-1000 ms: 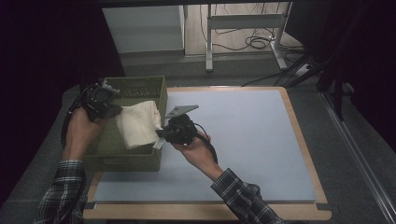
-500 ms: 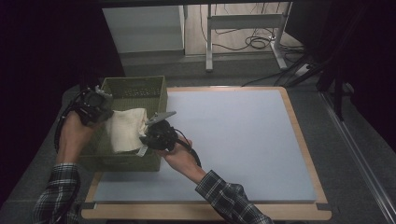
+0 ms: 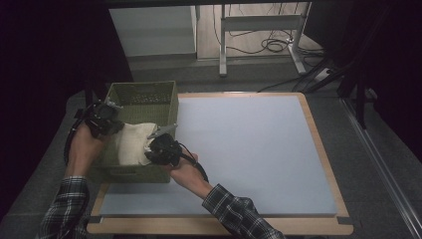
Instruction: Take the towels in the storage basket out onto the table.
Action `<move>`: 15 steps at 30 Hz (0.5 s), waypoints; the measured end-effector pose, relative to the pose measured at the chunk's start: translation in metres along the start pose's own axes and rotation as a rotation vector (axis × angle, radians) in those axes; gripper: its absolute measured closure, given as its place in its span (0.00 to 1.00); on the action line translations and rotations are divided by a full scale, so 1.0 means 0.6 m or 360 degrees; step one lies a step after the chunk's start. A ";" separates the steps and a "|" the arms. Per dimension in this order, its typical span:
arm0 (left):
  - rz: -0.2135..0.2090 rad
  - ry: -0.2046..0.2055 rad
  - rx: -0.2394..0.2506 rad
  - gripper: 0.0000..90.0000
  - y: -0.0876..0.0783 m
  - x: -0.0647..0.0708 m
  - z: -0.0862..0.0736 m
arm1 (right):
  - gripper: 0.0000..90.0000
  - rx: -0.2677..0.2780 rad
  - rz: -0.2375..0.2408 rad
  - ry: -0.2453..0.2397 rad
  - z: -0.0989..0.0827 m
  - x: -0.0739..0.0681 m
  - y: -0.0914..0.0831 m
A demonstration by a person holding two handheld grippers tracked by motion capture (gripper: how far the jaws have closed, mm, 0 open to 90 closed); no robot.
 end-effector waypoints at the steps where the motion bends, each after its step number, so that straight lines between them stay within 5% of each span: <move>1: -0.0007 0.0006 -0.0002 0.92 0.004 0.002 0.001 | 0.88 -0.0001 -0.0002 0.0003 -0.001 0.000 -0.001; 12: -0.0058 0.0007 -0.0017 0.91 0.038 0.014 0.000 | 0.86 -0.0022 -0.0029 -0.0004 -0.008 -0.003 -0.007; 15: -0.0058 -0.0010 -0.0013 0.86 0.046 0.012 -0.004 | 0.76 -0.0019 -0.0008 -0.0018 -0.005 -0.006 -0.005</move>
Point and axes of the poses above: each handheld gripper's, and its own axes: y roughly forward along the jaws, z roughly out of its top, x roughly to its right, the point moved 7 cm from there along y, roughly forward along the jaws, and after that the axes turned 11 degrees about -z, right-handed, at the moved point
